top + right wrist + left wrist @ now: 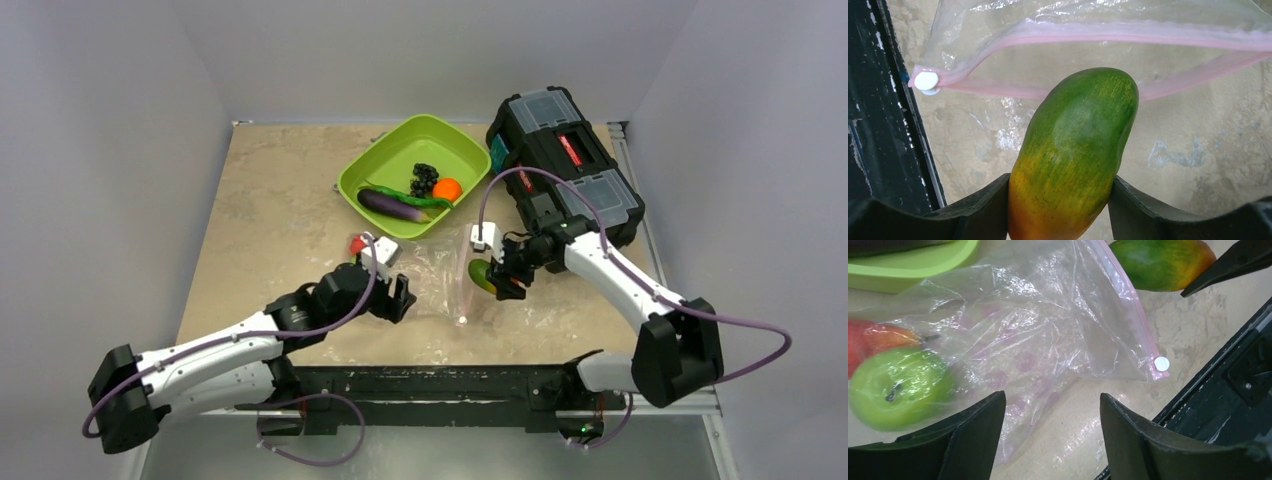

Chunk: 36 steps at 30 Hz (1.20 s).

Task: Open the zip-top bag and remove the fake food
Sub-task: Pick up the fake fruit from the zipper food storage bag, then place the fake fruit in the bin.

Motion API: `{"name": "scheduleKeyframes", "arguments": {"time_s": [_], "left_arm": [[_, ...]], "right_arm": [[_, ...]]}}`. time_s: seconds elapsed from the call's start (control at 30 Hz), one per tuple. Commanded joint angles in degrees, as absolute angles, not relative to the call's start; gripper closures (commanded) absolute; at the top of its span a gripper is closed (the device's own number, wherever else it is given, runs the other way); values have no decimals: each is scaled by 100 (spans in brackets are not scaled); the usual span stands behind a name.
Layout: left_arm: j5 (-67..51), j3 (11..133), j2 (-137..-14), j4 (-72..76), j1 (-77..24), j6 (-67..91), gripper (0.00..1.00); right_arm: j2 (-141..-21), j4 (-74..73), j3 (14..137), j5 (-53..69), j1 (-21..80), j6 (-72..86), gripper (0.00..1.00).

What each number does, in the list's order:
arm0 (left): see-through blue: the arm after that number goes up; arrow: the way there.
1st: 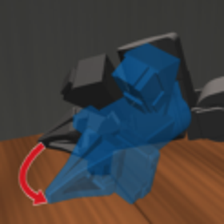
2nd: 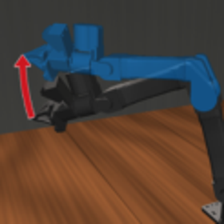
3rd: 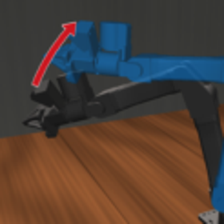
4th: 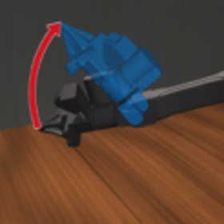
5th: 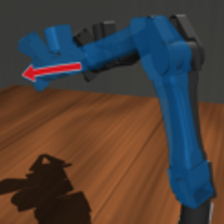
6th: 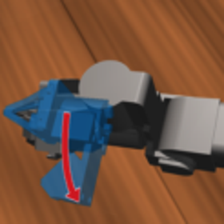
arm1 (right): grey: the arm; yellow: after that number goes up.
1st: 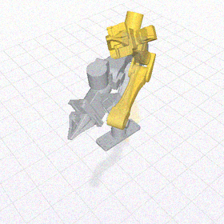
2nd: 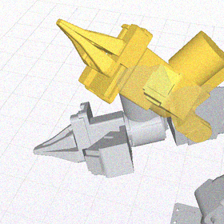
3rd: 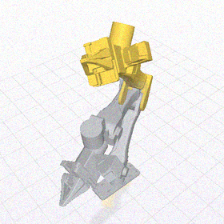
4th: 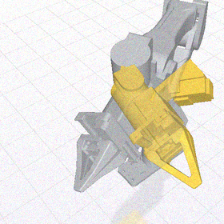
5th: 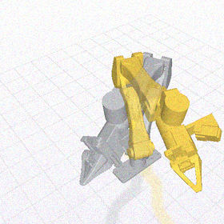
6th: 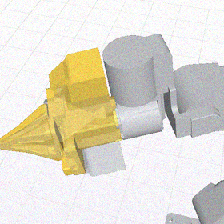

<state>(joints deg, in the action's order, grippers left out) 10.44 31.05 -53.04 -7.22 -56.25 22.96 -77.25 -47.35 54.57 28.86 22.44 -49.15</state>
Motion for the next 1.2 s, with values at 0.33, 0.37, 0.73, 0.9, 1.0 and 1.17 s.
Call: {"name": "scheduleKeyframes", "arguments": {"time_s": [0.33,0.37,0.73,0.9,1.0,1.17], "left_arm": [[1353,2792,-3337,-1774,-5279,2713,19],[1366,2775,-3253,-1835,-5267,2731,18],[1448,2657,-2770,-2270,-5260,2815,18],[1459,2573,-2688,-2347,-5256,2871,18],[1459,2531,-2619,-2377,-5260,2898,18],[1489,2487,-2559,-2407,-5251,2929,17]], "right_arm": [[-6055,-5146,5293,2648,1920,-4627,96],[-5990,-5144,5324,2683,1902,-4575,96],[-6052,-5019,6162,3025,1889,-4282,100],[-6412,-4757,6542,3271,1885,-4236,100],[-6679,-4718,6742,3321,1883,-4303,100],[-7167,-4722,7203,3476,1885,-4337,100]]}}
